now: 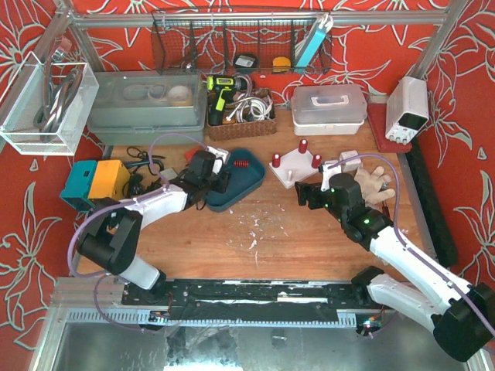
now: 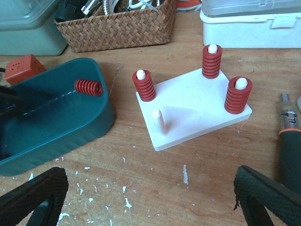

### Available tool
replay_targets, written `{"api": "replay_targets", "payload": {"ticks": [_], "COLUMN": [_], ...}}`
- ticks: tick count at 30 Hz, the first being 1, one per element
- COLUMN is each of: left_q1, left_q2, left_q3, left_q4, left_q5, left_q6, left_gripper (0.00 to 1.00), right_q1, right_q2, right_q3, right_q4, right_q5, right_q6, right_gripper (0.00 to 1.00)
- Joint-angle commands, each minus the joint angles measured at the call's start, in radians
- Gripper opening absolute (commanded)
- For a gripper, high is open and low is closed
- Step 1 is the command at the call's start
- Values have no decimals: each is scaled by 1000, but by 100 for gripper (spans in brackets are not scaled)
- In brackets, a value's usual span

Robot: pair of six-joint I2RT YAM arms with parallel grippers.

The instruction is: Install the large spring

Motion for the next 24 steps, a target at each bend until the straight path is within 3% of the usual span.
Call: {"api": "replay_targets", "payload": {"ticks": [1, 12, 17, 24], "left_q1": [8, 11, 26, 28], "left_q2": [69, 167, 248, 298], "left_q3": [56, 143, 256, 288], "left_q4": [13, 86, -11, 0], "left_q5": [99, 187, 236, 231], "left_q6": [91, 580, 806, 1045], "left_gripper": [43, 35, 43, 46], "right_q1": [2, 3, 2, 3], "right_q2": [-8, 10, 15, -4], "right_q3": [-18, -14, -6, -24], "right_q4": [35, 33, 25, 28], "right_q5": [14, 17, 22, 78], "right_q6": [22, 21, 15, 10], "right_gripper": [97, 97, 97, 97]}}
